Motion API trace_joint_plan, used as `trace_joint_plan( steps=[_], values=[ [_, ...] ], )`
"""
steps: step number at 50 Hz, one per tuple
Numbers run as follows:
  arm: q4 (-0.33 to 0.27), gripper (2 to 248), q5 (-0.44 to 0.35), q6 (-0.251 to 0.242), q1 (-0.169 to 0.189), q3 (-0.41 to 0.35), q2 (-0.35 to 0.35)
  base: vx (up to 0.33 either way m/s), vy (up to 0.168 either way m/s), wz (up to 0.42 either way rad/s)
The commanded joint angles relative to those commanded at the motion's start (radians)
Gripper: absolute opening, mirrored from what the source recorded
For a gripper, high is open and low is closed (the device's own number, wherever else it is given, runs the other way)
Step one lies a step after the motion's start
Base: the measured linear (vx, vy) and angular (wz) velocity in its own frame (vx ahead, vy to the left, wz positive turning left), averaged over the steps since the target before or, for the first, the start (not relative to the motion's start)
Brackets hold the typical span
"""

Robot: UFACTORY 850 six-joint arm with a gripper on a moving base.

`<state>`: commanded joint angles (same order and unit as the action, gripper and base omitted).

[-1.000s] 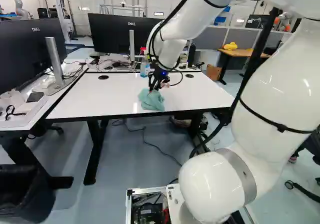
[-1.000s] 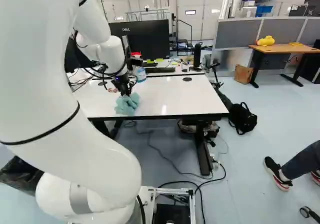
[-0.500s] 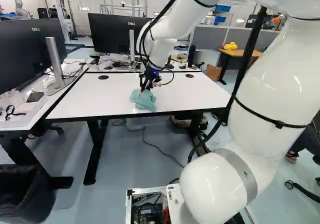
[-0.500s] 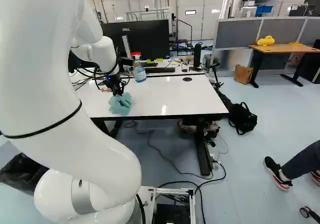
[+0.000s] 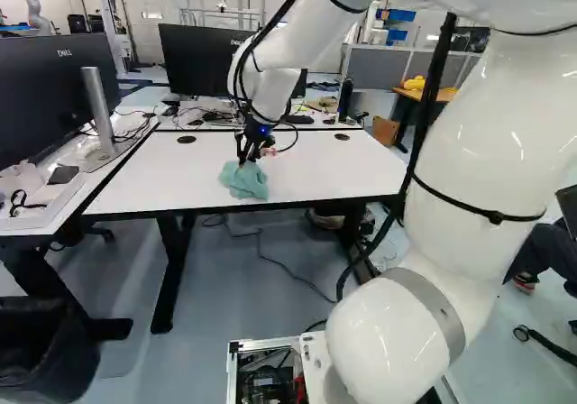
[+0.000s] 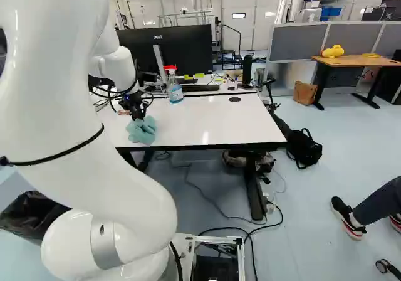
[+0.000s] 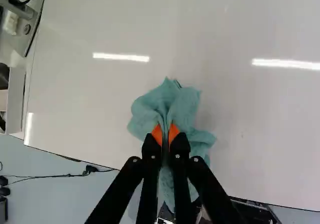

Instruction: Clean the table with the green towel

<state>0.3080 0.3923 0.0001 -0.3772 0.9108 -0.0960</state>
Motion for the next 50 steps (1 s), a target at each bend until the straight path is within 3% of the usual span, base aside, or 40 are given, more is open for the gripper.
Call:
trace_joint_plan(
  steps=[38,50],
  values=[
    [0.0,35,0.0,0.0,0.001,-0.002,0.008,0.0,0.0,0.0],
    [0.0,35,0.0,0.0,0.032,-0.01,0.045,0.0,0.0,0.0]
  ],
)
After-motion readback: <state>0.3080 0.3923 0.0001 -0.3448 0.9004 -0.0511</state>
